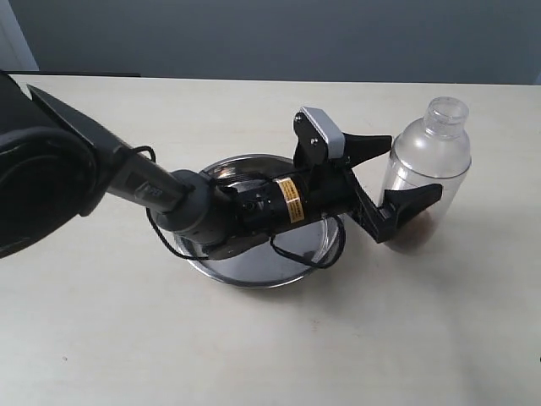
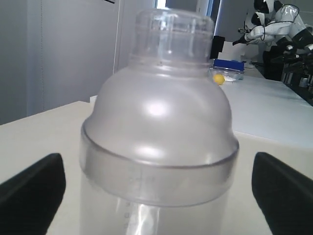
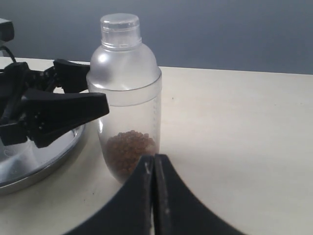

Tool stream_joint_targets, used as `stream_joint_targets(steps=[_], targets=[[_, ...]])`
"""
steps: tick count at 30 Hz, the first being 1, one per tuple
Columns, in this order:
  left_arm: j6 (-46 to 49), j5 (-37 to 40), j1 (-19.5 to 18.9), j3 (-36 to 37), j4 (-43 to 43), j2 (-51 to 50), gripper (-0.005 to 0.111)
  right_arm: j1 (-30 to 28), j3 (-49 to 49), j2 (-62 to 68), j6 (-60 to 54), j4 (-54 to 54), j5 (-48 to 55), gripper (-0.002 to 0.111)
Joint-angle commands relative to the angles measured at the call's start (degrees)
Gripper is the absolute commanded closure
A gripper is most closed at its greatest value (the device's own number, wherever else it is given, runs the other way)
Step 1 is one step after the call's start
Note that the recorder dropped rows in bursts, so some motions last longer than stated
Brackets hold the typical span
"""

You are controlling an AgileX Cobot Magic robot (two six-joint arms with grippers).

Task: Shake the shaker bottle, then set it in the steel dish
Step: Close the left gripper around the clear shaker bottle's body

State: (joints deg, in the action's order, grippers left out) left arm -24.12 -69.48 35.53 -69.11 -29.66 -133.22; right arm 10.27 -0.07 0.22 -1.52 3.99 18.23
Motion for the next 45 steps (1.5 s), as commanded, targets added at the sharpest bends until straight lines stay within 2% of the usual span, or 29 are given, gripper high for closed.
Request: stream_joint_targets(steps=[1, 7, 15, 21, 26, 30, 39, 45], targets=[[-0.73, -0.48, 1.62, -1.83, -0.07, -1.67, 0.010, 0.01, 0.07, -0.22, 0.03, -0.26, -0.77, 0.109], [-0.14, 0.30, 2.85, -4.38, 0.36, -2.74, 0.010, 0.01, 0.07, -0.22, 0.03, -0.26, -0.77, 0.109], [0.35, 8.64, 2.92, -5.23, -0.27, -2.74, 0.010, 0.01, 0.07, -0.22, 0.03, -0.26, -0.77, 0.109], [0.88, 5.35, 2.99, -5.23, 0.10, -2.74, 0.010, 0.01, 0.07, -0.22, 0.03, -0.26, -0.77, 0.109], [0.88, 8.39, 2.99, -5.23, 1.61, -2.74, 0.010, 0.01, 0.07, -0.22, 0.03, -0.26, -0.77, 0.109], [0.88, 7.34, 3.18, -5.23, 1.54, -2.74, 0.010, 0.01, 0.07, -0.22, 0.03, -0.26, -0.77, 0.109], [2.45, 11.42, 5.69, -8.85, 1.90, -2.74, 0.010, 0.01, 0.07, -0.22, 0.03, -0.26, -0.77, 0.109], [2.31, 13.30, 5.68, -10.54, 3.29, -5.55, 0.010, 0.01, 0.07, -0.22, 0.03, -0.26, -0.77, 0.109]])
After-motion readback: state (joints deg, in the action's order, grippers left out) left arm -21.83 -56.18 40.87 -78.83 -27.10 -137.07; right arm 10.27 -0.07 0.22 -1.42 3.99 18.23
